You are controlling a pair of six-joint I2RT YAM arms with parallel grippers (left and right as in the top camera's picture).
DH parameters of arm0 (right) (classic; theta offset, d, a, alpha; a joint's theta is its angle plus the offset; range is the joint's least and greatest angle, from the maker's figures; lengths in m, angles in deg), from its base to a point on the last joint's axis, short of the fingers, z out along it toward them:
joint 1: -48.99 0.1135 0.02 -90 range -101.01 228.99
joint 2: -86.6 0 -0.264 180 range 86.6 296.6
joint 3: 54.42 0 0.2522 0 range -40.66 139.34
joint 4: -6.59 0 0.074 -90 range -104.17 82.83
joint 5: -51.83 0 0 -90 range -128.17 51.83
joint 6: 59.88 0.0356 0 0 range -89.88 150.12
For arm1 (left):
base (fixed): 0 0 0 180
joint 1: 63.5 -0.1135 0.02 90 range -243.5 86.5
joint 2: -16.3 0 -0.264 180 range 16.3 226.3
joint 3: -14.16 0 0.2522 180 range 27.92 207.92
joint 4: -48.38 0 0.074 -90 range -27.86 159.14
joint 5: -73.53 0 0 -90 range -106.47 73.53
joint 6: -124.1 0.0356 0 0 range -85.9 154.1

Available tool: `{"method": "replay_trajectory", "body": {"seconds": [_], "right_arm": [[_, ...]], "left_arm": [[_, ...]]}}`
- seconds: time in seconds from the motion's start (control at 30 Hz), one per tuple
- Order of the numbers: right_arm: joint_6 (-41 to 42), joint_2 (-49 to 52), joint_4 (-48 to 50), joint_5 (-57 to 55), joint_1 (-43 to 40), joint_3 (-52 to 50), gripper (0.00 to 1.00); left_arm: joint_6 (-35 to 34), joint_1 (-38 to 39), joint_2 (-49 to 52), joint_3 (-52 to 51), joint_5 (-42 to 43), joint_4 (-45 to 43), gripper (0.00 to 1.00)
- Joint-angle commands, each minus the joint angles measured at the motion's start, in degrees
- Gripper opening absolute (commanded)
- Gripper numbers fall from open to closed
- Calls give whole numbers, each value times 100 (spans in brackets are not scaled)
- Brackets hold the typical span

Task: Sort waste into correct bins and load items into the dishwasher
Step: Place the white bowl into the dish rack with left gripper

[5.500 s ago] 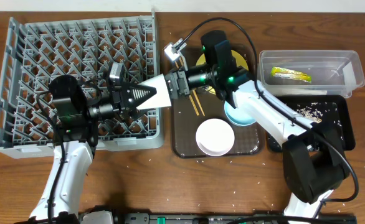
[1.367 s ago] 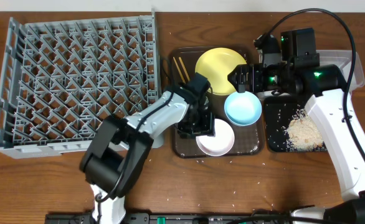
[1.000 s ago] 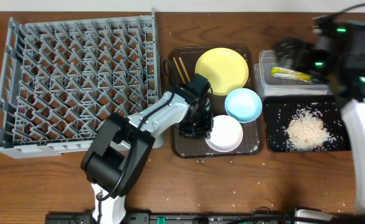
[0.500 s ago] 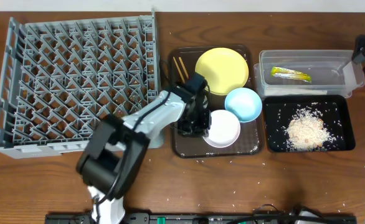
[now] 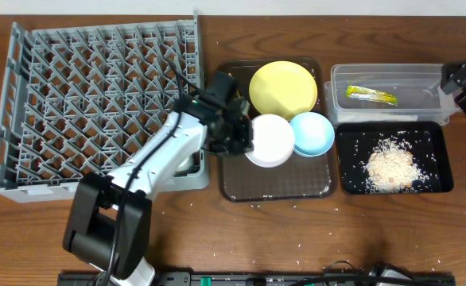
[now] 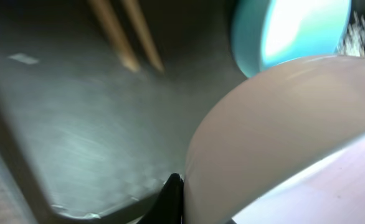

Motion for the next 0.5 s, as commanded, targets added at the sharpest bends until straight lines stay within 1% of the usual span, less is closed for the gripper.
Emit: {"method": "replay_trajectory", "body": {"seconds": [0.0,0.1,0.23,0.33,0.37,0.4,0.43,0.47], "right_arm": [[17,7,-286,22,-26,79,99],[17,7,-442,22,-26,79,99],[17,7,-457,22,-26,79,99],[17,7,-457,22,-22,79,99],[17,7,-457,22,-22,79,99],[17,7,-457,22,-22,79,99],[17,7,-457,22,-22,79,99],[17,7,-457,22,-22,79,99]], "left_arm": [[142,-688,-400,299,-957,13,7],[157,-1244,-726,310,-1665,15,7],[387,-1650,-1137,310,-2347,13,7],[531,-1718,-1394,310,-3193,9,7],[581,-1711,-1414,310,-3735,9,7],[623,-1711,-1410,310,-4065,11,7],[634,-1714,-1397,308,-4269,13,7],[634,-1711,-1375,308,-4874,15,8]]}}
